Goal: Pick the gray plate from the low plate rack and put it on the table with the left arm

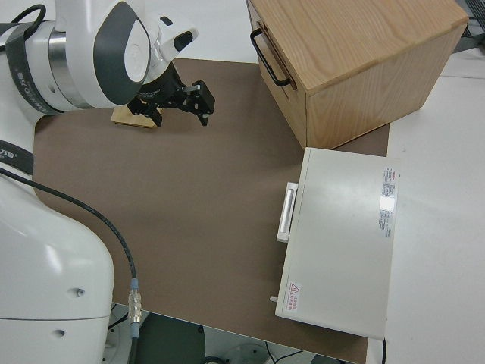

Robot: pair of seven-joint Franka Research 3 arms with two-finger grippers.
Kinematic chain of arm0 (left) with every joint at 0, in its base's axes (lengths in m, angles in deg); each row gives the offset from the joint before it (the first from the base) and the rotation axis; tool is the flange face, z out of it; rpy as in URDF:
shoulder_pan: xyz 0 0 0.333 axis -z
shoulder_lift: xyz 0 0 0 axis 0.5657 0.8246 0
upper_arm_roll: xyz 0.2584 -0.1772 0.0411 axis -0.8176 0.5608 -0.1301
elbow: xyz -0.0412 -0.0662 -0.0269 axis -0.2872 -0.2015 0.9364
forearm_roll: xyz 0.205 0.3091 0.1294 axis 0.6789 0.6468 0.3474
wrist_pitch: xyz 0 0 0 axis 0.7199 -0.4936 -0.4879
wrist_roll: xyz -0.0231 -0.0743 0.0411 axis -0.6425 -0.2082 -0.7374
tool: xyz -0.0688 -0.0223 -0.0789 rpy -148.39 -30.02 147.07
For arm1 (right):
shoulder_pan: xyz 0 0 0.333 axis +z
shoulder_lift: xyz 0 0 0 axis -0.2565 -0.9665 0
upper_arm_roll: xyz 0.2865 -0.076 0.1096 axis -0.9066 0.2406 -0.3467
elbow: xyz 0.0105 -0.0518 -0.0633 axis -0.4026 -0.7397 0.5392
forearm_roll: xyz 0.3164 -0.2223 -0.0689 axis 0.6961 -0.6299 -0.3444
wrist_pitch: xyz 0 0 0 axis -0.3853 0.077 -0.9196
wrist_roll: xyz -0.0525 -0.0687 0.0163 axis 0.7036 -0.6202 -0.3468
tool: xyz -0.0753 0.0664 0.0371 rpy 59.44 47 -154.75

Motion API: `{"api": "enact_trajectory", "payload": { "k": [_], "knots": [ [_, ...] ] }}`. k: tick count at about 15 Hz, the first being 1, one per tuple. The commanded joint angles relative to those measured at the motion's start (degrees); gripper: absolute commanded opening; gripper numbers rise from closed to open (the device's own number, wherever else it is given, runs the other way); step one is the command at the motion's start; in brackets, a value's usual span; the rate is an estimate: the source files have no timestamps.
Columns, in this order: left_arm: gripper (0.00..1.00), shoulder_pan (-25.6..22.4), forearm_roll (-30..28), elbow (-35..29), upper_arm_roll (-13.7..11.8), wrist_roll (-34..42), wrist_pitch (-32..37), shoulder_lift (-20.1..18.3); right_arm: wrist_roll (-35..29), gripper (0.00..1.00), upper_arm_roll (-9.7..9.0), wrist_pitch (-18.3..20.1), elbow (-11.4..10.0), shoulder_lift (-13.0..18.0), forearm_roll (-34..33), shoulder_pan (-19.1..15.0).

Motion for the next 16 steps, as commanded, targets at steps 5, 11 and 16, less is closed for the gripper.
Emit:
{"api": "enact_trajectory", "payload": {
  "k": [5,11,16],
  "knots": [
    [0.99,-0.8,-0.1,-1.7,0.0,-1.6,0.7,-1.7,-0.7,0.983,-1.00,0.8,0.5,0.2,-0.1,-1.1],
    [0.99,-0.7,0.4,-1.8,0.2,-1.5,1.3,-1.7,-0.7,0.983,-1.00,0.8,0.5,0.1,-0.1,-1.2],
    [0.99,-0.7,1.4,-1.8,0.1,-1.3,1.1,-1.7,-0.7,0.983,-1.00,0.8,0.5,0.2,-0.1,-1.2]
  ]
}}
